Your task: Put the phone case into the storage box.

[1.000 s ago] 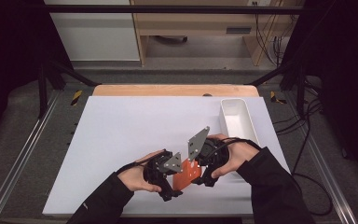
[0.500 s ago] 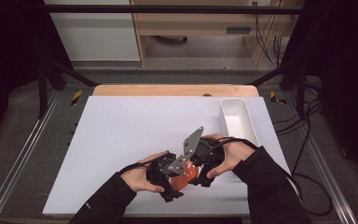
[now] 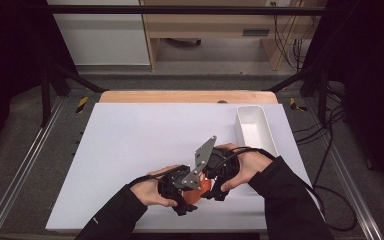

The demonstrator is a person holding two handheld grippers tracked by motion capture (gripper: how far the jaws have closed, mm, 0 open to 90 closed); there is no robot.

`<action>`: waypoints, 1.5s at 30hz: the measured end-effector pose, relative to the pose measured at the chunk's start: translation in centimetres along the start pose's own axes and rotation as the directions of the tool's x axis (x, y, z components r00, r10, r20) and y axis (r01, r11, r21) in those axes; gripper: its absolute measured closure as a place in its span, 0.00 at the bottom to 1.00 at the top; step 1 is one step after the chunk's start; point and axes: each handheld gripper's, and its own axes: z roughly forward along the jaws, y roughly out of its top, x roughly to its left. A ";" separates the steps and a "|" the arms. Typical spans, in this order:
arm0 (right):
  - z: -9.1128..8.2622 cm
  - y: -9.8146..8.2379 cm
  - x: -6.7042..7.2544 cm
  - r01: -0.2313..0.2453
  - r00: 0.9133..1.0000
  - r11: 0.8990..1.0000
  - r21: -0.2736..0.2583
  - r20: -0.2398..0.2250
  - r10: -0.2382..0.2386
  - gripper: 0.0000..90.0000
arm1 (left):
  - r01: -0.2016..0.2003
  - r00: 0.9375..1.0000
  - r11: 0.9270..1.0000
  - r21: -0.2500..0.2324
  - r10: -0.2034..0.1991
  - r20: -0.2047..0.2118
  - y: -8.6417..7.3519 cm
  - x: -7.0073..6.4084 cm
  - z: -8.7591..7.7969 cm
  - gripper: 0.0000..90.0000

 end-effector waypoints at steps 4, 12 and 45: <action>0.0 0.0 0.0 0.002 1.000 1.000 0.001 -0.002 -0.002 0.18 | 0.003 1.000 1.000 0.001 -0.003 0.005 0.0 0.0 0.0 0.16; 0.0 0.0 0.1 -0.001 1.000 1.000 0.006 0.007 0.001 0.17 | 0.004 1.000 1.000 -0.003 -0.004 -0.014 0.0 0.1 -0.1 0.17; -3.2 -2.0 0.5 -0.023 0.991 0.981 -0.190 0.127 0.048 0.05 | 0.095 0.993 0.989 -0.114 -0.102 -0.053 -2.3 0.7 -0.7 0.17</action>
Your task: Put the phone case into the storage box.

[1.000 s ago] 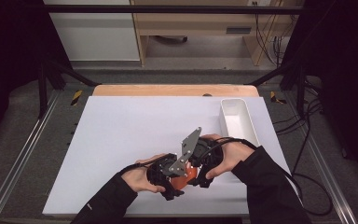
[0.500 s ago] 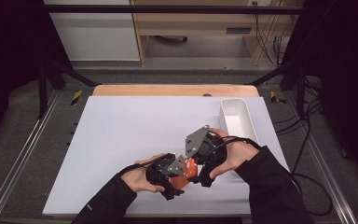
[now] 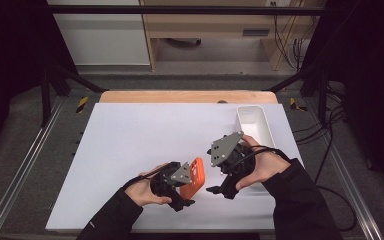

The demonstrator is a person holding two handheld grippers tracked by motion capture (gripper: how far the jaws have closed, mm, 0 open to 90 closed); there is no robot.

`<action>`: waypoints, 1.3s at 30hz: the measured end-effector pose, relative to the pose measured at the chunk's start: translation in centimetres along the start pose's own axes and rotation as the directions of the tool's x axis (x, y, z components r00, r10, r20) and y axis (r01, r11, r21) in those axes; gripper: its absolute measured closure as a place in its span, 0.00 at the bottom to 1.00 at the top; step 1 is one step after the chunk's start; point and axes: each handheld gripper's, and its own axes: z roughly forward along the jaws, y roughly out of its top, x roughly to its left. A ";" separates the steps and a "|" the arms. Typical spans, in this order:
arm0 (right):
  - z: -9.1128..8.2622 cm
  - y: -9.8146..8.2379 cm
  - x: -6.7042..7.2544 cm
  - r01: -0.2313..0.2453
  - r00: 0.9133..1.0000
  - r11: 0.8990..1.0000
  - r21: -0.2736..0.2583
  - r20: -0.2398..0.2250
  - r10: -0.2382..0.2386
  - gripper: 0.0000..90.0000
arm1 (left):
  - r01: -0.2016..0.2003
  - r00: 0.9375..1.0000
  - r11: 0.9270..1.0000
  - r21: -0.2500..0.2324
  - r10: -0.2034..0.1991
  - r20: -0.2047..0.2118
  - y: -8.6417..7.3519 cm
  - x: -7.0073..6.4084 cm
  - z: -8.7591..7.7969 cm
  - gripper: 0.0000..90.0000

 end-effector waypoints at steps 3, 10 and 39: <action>0.1 -0.8 -0.1 -0.022 1.000 0.999 -0.023 0.003 0.022 0.05 | 0.013 1.000 0.999 -0.032 -0.013 0.000 -0.5 0.1 -0.2 0.17; 0.6 -1.9 -0.2 -0.062 0.998 0.997 -0.048 -0.001 0.062 0.05 | 0.038 0.999 0.997 -0.062 -0.038 0.005 -1.1 0.4 -0.7 0.17; 2.4 -3.1 -0.1 -0.131 0.991 0.969 -0.208 -0.032 0.127 0.07 | 0.029 0.999 0.983 -0.182 -0.025 0.021 -0.2 0.3 -2.2 0.17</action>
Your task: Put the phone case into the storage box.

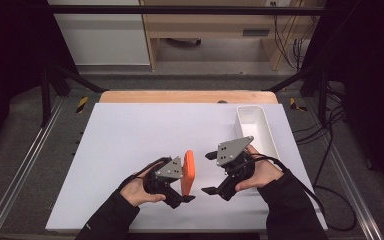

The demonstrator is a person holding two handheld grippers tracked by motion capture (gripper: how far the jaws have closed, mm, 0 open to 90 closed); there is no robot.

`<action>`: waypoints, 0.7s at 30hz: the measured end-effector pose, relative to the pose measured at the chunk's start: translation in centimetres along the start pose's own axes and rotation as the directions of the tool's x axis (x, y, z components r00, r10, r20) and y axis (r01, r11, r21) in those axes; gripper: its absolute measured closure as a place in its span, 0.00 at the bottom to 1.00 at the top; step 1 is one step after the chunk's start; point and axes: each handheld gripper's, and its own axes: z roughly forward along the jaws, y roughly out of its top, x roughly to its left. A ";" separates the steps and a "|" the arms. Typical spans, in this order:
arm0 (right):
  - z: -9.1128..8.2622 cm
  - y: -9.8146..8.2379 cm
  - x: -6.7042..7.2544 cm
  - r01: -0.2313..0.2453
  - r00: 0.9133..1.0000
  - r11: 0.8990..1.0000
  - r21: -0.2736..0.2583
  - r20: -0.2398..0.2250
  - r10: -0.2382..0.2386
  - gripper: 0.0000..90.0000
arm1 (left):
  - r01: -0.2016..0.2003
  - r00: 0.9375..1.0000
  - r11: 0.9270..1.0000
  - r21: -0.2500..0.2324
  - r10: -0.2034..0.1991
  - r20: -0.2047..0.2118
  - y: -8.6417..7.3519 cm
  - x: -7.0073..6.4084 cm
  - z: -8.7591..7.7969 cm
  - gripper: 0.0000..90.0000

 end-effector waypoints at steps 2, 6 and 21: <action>-0.1 0.1 0.1 -0.007 1.000 1.000 -0.014 -0.005 0.007 0.07 | 0.006 1.000 1.000 -0.008 -0.006 0.007 0.1 0.1 -0.1 0.17; -0.3 0.2 0.1 -0.006 1.000 1.000 -0.028 -0.010 0.006 0.07 | 0.011 1.000 1.000 -0.012 -0.011 0.010 0.2 0.3 0.0 0.17; -0.1 0.7 0.1 -0.005 0.999 0.999 -0.043 -0.043 0.003 0.07 | -0.005 0.999 1.000 -0.011 0.006 0.052 0.0 -0.2 1.7 0.17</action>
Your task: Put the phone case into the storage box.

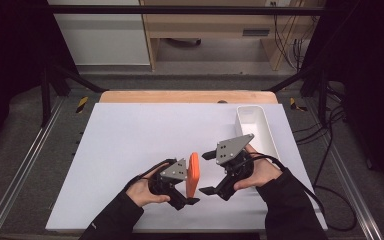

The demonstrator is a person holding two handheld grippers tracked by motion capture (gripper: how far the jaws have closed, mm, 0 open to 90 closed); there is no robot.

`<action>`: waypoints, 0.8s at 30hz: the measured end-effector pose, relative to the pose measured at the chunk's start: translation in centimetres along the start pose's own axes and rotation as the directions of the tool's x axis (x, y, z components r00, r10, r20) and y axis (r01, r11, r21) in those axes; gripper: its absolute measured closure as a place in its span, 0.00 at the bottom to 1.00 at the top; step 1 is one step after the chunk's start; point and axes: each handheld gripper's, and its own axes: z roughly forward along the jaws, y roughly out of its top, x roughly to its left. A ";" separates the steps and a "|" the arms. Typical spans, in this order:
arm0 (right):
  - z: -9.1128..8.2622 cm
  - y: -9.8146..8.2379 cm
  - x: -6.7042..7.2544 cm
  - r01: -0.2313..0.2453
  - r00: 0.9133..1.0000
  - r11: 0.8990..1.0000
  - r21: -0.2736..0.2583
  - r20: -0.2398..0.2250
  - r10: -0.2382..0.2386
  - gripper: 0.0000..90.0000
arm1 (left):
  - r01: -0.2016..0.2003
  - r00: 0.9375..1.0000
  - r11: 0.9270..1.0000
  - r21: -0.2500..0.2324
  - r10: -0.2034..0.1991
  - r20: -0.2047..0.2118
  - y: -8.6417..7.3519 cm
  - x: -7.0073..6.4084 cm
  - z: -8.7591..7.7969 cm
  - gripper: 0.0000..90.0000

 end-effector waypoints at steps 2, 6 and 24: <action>0.1 0.0 0.0 -0.002 1.000 1.000 0.000 -0.005 0.002 0.07 | -0.002 1.000 1.000 -0.006 0.002 0.008 0.0 -0.1 0.1 0.17; 0.3 0.0 0.0 0.000 1.000 1.000 -0.006 -0.021 0.000 0.08 | -0.004 1.000 1.000 -0.029 0.004 0.012 0.2 -0.2 0.2 0.17; 0.6 0.0 -0.1 -0.005 0.998 0.999 -0.034 -0.056 0.003 0.12 | -0.021 1.000 0.996 -0.090 0.023 0.021 0.4 -0.7 0.6 0.17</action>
